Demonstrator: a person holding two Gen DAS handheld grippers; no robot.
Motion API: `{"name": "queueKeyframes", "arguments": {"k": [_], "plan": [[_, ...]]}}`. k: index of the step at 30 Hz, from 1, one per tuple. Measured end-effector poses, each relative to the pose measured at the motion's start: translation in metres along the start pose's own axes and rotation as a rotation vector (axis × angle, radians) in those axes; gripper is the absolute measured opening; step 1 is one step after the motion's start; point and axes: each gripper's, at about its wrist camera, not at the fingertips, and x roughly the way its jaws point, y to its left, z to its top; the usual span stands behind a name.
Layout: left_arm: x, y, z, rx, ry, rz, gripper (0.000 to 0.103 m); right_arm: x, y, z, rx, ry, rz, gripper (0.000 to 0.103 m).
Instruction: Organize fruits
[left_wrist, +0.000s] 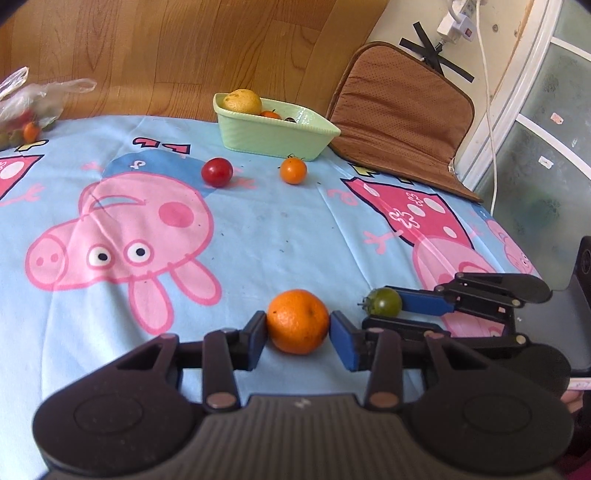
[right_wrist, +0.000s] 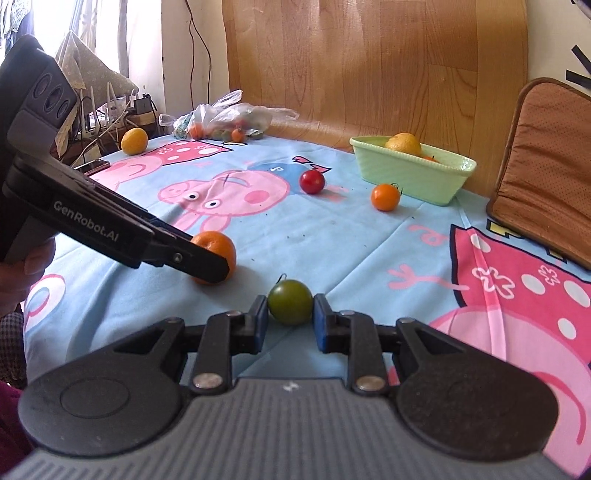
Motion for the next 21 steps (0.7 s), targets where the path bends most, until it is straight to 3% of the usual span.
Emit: {"name": "queueKeyframes", "arguments": {"k": [7,14,21], "plan": [[0.0,0.003,0.032,0.0,-0.027,-0.033,0.037,-0.004,-0.014,0.016,0.046,-0.035,0.013,0.028],[0.032,0.006,0.116,0.048,-0.102,0.008,0.037,0.016,-0.06,0.066,0.097,-0.143,-0.063,0.028],[0.102,0.023,0.199,0.029,-0.118,0.081,0.037,0.066,-0.125,0.105,0.214,-0.189,-0.183,0.028]]}}
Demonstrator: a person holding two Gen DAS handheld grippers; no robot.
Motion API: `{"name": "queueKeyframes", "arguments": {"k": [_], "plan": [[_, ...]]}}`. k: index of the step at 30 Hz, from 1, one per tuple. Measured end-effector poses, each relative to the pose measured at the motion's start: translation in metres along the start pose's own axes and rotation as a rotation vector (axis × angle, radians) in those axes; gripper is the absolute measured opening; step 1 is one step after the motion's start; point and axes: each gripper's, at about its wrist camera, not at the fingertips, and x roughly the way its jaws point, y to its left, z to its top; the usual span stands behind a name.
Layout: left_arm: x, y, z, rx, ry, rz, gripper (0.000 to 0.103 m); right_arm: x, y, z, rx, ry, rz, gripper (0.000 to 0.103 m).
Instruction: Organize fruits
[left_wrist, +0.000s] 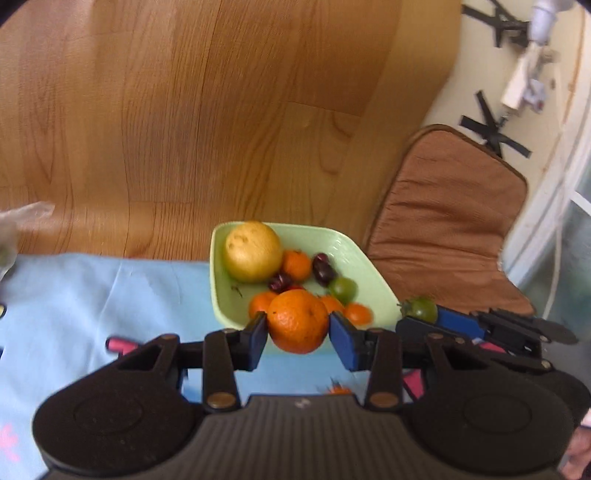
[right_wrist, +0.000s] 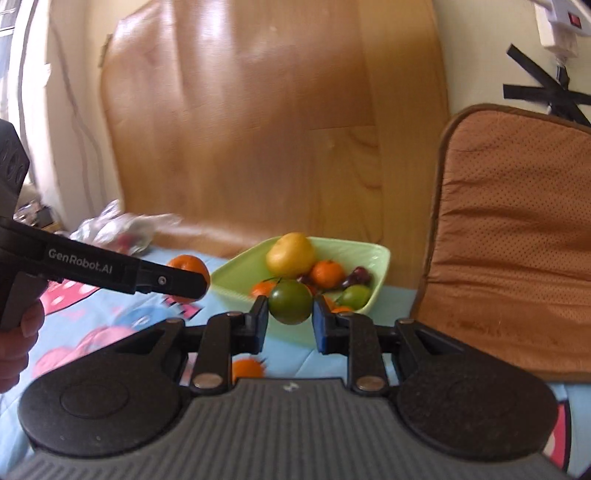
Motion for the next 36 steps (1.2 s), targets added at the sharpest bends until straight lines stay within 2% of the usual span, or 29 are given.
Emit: {"name": "queueKeyframes", "arguments": {"k": [5,9,11,16,20,21,23,24,28,30,33,34,35,36], "plan": [[0.049,0.012,0.013,0.003,0.045,0.054,0.037,0.043,-0.015,0.002,0.021,0.035,-0.033,0.028],[0.063,0.017,0.013,0.0,0.05,0.071,0.041,0.059,-0.02,-0.002,0.029,0.043,-0.045,0.029],[0.057,0.019,0.012,-0.008,0.032,0.058,0.045,0.054,-0.02,-0.004,0.029,0.03,-0.036,0.03],[0.016,0.029,0.005,-0.038,-0.025,0.049,0.047,0.038,-0.02,0.004,0.049,-0.012,-0.021,0.03],[-0.018,0.034,-0.017,-0.045,-0.041,0.08,0.049,0.023,-0.01,0.004,0.058,-0.002,0.006,0.03],[-0.025,0.035,-0.026,-0.044,-0.043,0.085,0.05,0.019,-0.007,0.002,0.06,0.003,0.016,0.03],[-0.034,0.037,-0.044,-0.046,-0.04,0.086,0.056,0.013,-0.003,-0.004,0.078,0.028,0.045,0.044],[-0.036,0.037,-0.052,-0.046,-0.035,0.086,0.057,0.011,0.0,-0.009,0.086,0.046,0.057,0.047],[-0.029,0.033,-0.076,-0.024,0.018,0.082,0.058,0.015,0.018,-0.023,0.045,0.109,0.054,0.048],[-0.021,0.027,-0.084,0.006,0.033,0.112,0.058,0.023,0.022,-0.027,0.055,0.15,0.058,0.048],[-0.014,0.022,-0.09,0.037,0.022,0.161,0.052,0.034,0.025,-0.031,0.073,0.177,0.063,0.052],[-0.014,0.02,-0.09,0.036,0.02,0.161,0.042,0.035,0.027,-0.031,0.072,0.189,0.068,0.048],[-0.015,0.02,-0.089,0.027,0.023,0.141,0.032,0.035,0.029,-0.032,0.072,0.201,0.078,0.031],[-0.017,0.02,-0.09,0.016,0.027,0.126,0.032,0.035,0.03,-0.033,0.073,0.215,0.094,0.03]]}}
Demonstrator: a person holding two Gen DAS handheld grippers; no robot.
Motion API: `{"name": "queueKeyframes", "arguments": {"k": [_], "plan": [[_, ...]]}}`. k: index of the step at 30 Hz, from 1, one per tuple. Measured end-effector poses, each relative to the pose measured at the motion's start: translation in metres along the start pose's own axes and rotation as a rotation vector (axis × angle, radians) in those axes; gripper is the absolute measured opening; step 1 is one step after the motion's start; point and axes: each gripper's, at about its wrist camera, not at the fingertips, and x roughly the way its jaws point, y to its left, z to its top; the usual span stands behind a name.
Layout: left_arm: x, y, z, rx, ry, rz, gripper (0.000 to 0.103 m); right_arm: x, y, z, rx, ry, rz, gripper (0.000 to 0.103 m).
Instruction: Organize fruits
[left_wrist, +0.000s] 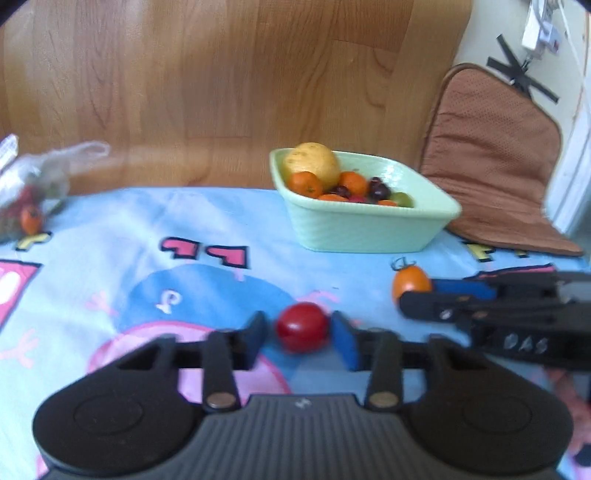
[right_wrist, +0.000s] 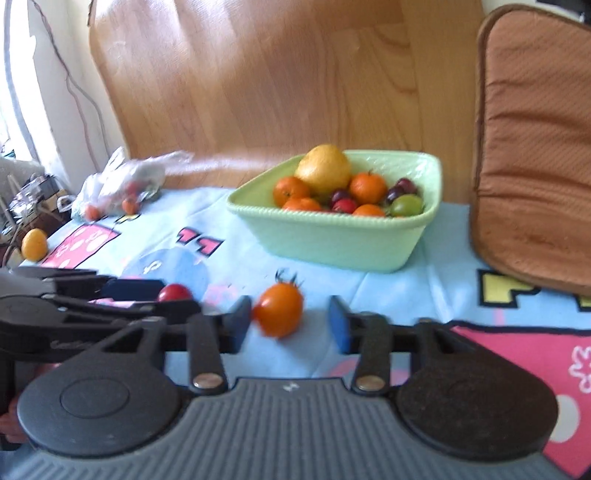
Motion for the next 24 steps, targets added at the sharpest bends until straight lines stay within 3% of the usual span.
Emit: {"name": "queueKeyframes", "arguments": {"k": [8,17,24], "plan": [[-0.038,-0.015,-0.028,-0.009,0.006,-0.052,0.032,-0.037,0.02,-0.023,-0.056,-0.015,0.0,0.03],[-0.101,-0.046,-0.075,0.074,-0.022,-0.077,0.032,-0.111,0.039,-0.076,-0.061,0.024,0.13,0.03],[-0.123,-0.061,-0.1,0.089,-0.029,-0.083,0.032,-0.142,0.054,-0.102,-0.053,0.004,0.145,0.03]]}}
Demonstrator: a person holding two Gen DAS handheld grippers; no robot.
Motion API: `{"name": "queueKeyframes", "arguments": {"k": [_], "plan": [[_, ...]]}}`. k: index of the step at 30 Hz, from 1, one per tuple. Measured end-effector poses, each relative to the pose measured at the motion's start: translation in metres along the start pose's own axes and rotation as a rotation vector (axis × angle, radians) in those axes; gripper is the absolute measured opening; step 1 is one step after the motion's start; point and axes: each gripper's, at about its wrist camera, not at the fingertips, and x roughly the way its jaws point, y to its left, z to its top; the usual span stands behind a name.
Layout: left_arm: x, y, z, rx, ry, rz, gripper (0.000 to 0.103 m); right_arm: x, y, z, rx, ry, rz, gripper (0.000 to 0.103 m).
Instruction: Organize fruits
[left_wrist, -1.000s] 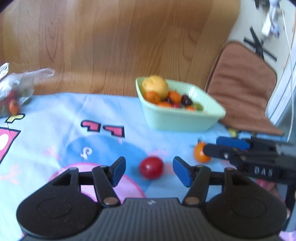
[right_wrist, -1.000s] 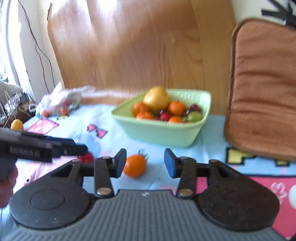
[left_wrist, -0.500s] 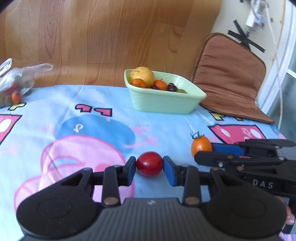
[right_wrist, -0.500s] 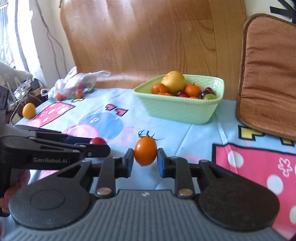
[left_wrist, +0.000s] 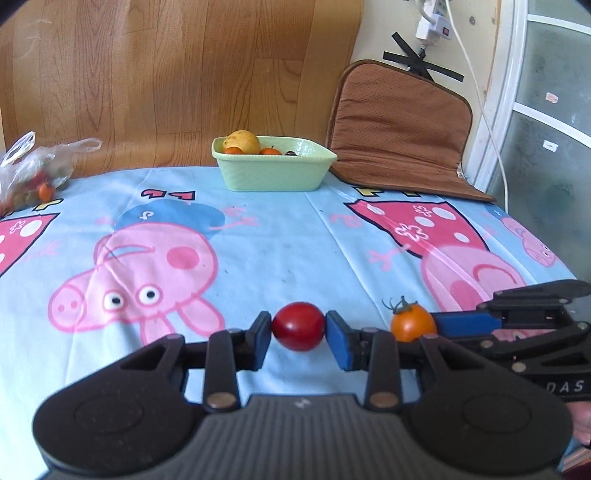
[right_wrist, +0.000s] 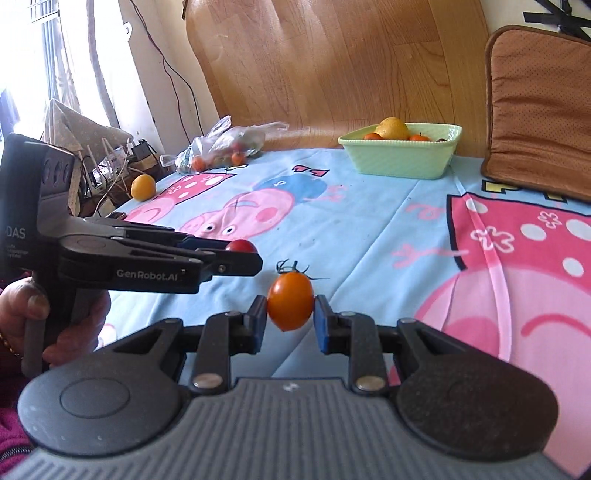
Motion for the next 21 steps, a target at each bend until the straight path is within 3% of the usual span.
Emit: {"name": "queueKeyframes", "arguments": {"k": [5,12,21], "plan": [[0.004,-0.004,-0.013,0.002,0.023,0.014,0.033,0.006,0.002,-0.007,0.004,0.022,-0.032,0.03],[0.004,-0.012,-0.021,0.049,-0.011,0.058,0.034,0.006,0.005,-0.016,-0.002,-0.001,-0.065,0.033],[0.004,-0.014,-0.026,0.053,-0.041,0.054,0.042,0.009,0.013,-0.021,-0.056,-0.037,-0.093,0.038]]}}
